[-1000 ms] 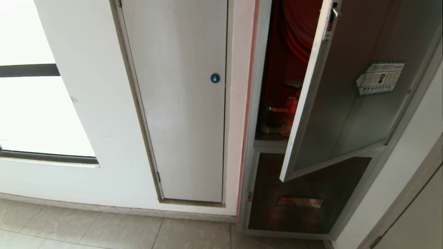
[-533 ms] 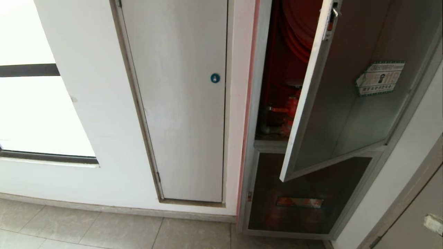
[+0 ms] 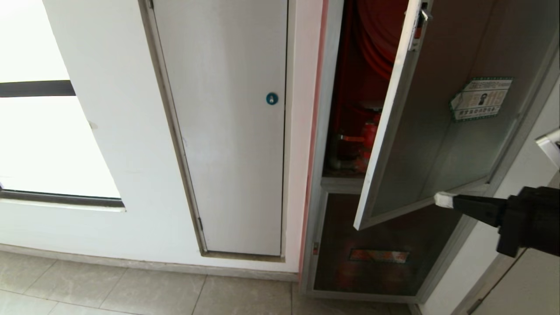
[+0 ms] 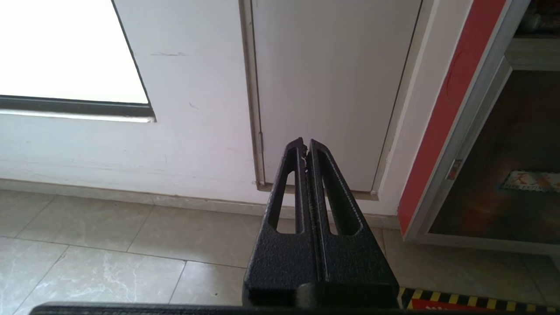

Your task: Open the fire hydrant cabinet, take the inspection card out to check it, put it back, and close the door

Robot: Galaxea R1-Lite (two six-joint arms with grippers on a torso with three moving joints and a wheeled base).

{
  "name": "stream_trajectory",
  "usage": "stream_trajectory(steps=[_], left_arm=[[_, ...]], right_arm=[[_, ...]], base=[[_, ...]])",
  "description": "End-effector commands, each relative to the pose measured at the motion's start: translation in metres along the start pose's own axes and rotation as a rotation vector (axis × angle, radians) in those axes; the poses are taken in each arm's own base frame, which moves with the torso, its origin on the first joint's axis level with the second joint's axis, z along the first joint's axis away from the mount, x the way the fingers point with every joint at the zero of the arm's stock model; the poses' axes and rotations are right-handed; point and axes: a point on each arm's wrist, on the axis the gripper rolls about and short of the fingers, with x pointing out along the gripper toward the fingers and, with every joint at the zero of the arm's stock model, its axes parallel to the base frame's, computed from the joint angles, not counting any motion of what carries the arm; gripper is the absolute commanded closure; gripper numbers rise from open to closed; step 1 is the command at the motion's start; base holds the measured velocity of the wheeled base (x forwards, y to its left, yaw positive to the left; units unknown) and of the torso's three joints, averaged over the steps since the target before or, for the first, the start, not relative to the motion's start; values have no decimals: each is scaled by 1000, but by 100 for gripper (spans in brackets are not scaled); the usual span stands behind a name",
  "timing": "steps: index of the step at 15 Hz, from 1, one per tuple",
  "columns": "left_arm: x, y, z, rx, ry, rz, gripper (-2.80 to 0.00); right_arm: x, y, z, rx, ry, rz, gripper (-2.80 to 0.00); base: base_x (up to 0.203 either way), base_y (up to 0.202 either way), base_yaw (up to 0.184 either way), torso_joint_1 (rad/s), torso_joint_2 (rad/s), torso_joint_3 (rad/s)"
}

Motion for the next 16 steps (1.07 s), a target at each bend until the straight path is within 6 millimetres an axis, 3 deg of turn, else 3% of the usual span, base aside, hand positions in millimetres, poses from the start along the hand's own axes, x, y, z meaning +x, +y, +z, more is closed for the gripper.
stream_trajectory(steps=[1,5,10,16], left_arm=[[1,0,-2,0,7,1,0],[1,0,-2,0,7,1,0],[1,0,-2,0,7,1,0],[1,0,-2,0,7,1,0]], right_arm=[[53,-4,-7,8,80,28,0],[107,24,-8,-37,-20,-84,0],[147,51,-18,-75,-183,-343,0],[191,50,-26,-207,-393,-533,0]], base=[[0,0,0,0,0,0],[0,0,0,0,0,0],[0,0,0,0,0,0],[0,0,0,0,0,0]])
